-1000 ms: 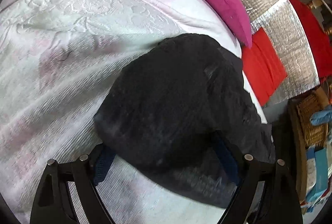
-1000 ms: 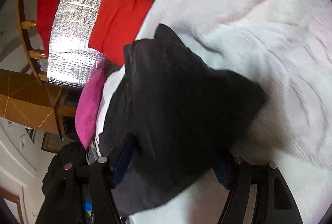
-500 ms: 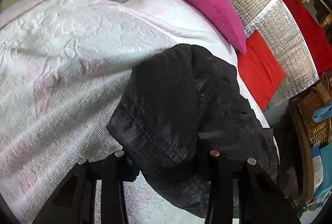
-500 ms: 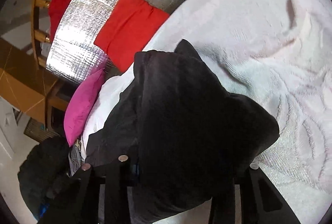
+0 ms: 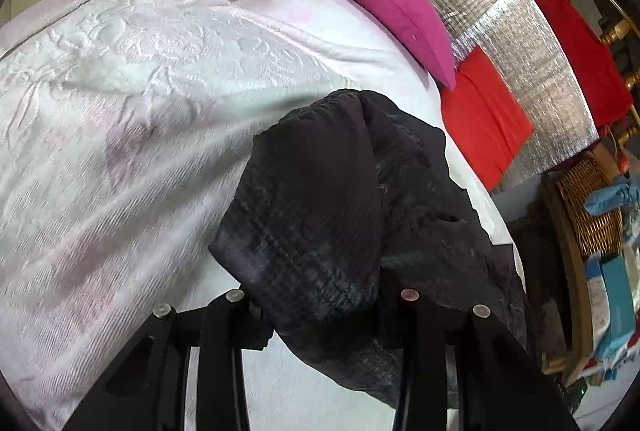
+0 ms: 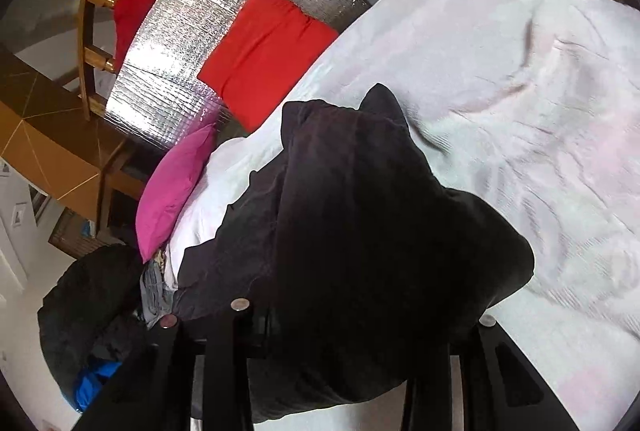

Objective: Fold large clothes

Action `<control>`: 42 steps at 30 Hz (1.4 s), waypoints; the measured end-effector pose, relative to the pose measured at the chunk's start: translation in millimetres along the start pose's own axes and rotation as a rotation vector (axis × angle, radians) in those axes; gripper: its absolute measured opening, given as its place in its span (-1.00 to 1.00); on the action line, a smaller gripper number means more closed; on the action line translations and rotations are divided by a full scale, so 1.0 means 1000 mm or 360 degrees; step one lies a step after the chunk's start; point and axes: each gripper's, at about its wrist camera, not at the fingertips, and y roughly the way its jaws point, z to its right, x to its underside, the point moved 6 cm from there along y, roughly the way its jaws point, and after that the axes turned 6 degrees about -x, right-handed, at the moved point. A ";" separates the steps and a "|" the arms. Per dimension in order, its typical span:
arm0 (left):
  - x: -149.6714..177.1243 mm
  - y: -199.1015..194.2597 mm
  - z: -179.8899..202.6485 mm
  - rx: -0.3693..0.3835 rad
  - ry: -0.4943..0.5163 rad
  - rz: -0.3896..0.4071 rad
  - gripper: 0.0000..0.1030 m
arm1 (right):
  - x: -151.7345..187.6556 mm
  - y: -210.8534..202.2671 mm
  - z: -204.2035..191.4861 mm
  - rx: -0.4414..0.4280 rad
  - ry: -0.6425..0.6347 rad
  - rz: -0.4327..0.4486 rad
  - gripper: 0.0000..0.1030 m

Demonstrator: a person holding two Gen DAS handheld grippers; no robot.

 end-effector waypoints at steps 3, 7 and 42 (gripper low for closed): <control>0.011 0.000 -0.003 -0.0025 0.0049 -0.0039 -0.21 | 0.003 -0.006 0.010 0.0007 0.0026 -0.0034 -0.23; 0.010 0.016 -0.017 -0.0057 -0.0038 -0.0205 0.19 | 0.008 0.003 0.034 0.0020 0.0183 -0.0202 0.01; -0.121 0.166 0.113 -0.0430 0.0711 -0.0479 0.44 | -0.115 0.162 -0.005 0.0479 -0.0497 -0.0239 0.19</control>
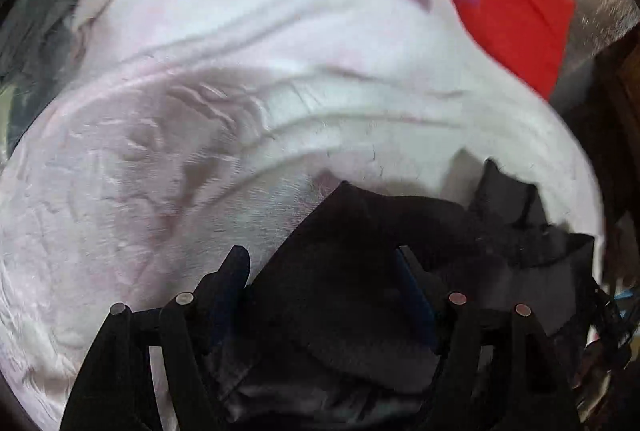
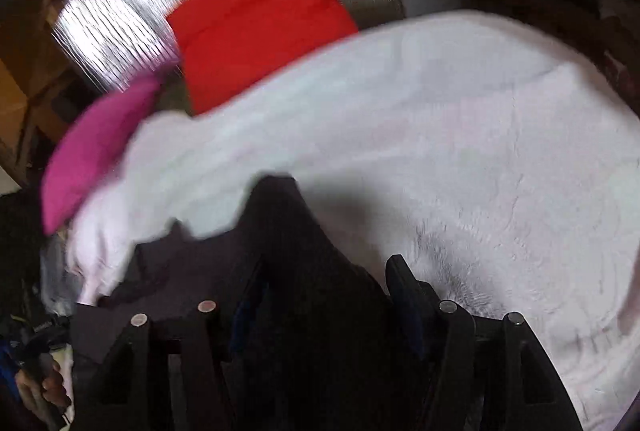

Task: Fold large clothes
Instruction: 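Fold the held jacket edges over toward the pillows with both tools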

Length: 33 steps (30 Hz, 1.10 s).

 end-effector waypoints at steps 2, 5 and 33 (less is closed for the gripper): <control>0.002 0.010 0.004 -0.0072 0.0053 0.0025 0.32 | 0.001 0.006 0.001 0.0003 -0.0004 -0.0002 -0.12; 0.003 0.002 -0.001 -0.0153 0.0040 0.0153 -0.58 | -0.004 -0.007 -0.002 0.0001 -0.0053 0.0082 -0.42; 0.047 -0.018 -0.015 0.0089 -0.0082 0.0259 -0.44 | -0.006 -0.016 0.025 -0.0249 0.0286 0.0265 0.34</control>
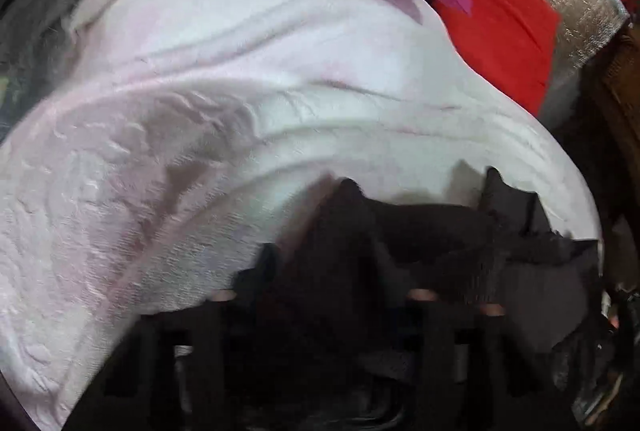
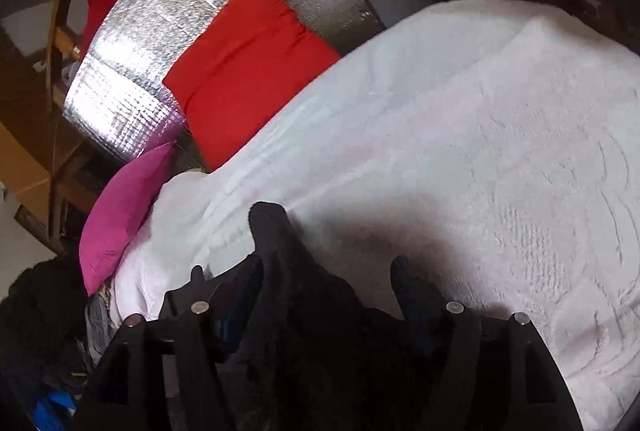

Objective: Fold large clothes

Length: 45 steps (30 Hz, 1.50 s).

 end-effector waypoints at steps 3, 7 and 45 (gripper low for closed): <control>-0.013 -0.020 -0.019 0.0112 -0.0162 0.0162 -0.57 | 0.002 0.001 0.001 0.0046 -0.0031 -0.0013 0.32; -0.001 0.000 -0.024 -0.0091 -0.0134 0.0094 -0.60 | 0.008 0.011 0.013 0.0117 0.0023 -0.0096 0.32; 0.168 -0.162 -0.011 -0.0275 0.0310 0.0619 0.47 | 0.113 -0.193 0.012 0.0111 -0.0257 -0.0172 -0.20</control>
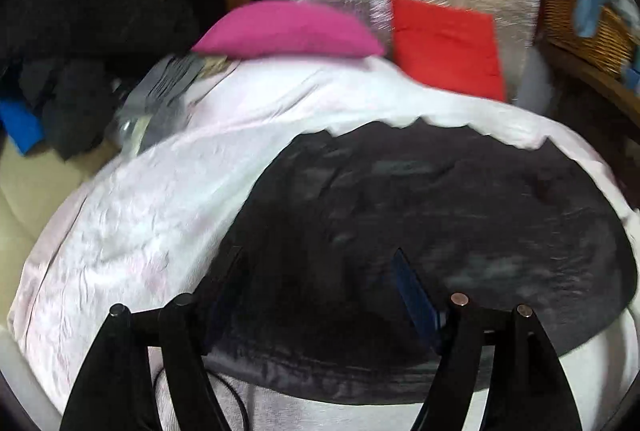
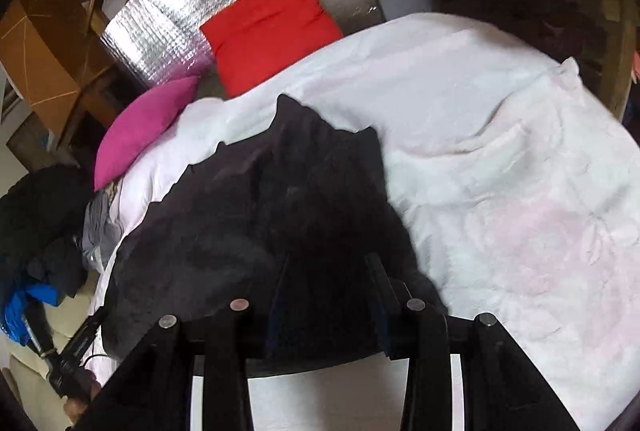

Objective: Fold large clothes

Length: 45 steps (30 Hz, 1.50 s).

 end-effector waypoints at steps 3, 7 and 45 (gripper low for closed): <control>0.010 0.016 0.013 0.0039 0.0058 -0.0129 0.47 | 0.010 0.026 0.021 0.0064 0.0072 -0.0198 -0.19; 0.017 0.032 0.017 -0.0021 0.0065 -0.0213 0.48 | 0.006 0.027 0.027 0.0031 0.0143 -0.0214 -0.19; 0.006 0.050 -0.094 -0.0250 -0.0411 -0.0258 0.48 | -0.072 0.066 0.008 0.0198 0.0068 0.0181 0.52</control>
